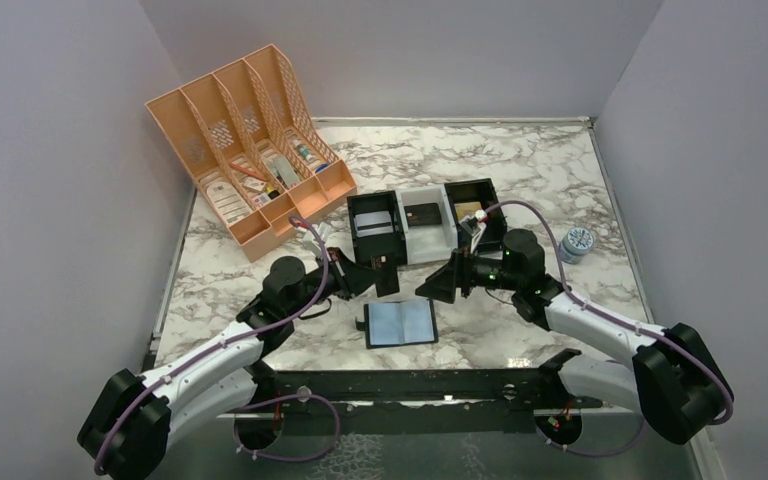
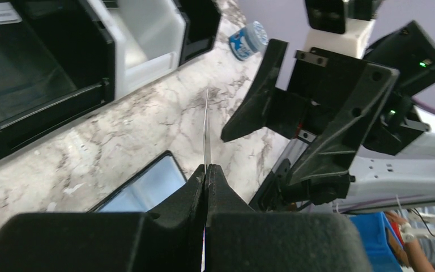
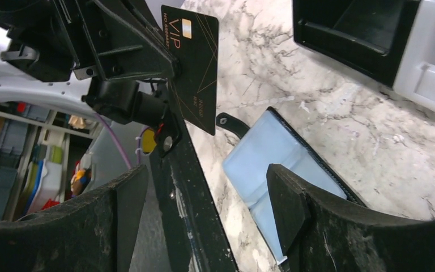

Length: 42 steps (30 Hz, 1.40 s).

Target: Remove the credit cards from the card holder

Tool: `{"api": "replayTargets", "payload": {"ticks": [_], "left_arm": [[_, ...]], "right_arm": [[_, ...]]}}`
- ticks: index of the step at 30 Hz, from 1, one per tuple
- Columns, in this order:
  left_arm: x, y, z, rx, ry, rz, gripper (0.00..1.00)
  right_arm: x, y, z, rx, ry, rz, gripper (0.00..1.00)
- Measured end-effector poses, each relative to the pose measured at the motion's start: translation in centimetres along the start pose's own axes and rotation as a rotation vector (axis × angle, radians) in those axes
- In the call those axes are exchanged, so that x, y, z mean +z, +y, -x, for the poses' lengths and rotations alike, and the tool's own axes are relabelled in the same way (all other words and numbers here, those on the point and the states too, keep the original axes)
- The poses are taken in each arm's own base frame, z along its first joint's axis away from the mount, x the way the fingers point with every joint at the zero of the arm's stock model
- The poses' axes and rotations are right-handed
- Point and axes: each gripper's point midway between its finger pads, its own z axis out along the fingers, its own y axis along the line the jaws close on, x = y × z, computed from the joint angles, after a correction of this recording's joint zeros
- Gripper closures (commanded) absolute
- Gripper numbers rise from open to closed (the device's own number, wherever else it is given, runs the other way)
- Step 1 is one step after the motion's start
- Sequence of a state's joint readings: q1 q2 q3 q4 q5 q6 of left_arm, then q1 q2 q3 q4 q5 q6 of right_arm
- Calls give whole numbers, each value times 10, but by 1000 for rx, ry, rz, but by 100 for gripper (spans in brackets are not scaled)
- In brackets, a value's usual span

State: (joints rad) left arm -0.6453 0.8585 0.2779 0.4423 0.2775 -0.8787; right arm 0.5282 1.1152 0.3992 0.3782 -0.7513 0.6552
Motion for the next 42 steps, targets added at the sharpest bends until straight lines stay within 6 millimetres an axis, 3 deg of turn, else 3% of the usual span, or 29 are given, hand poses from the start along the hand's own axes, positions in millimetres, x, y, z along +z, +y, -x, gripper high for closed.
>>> {"api": "replayTargets", "payload": {"ticks": [5,13,25,33,42], "left_arm": [[3,-18,1,16,12,-102,100],[11,-22,-14,-34,59,-189,100],[5,-44,-5,-34,29,-297,100],[4,-48,-4,-36,18,-317,100],[6,-51,-5,-47,26,-351,100]], "right_arm": [[2,6,-1,16,16,47,25],[5,9,2,27,13,67,28],[11,19,7,43,27,148,43],[10,34,14,24,27,216,50],[14,41,22,34,30,258,64]]}}
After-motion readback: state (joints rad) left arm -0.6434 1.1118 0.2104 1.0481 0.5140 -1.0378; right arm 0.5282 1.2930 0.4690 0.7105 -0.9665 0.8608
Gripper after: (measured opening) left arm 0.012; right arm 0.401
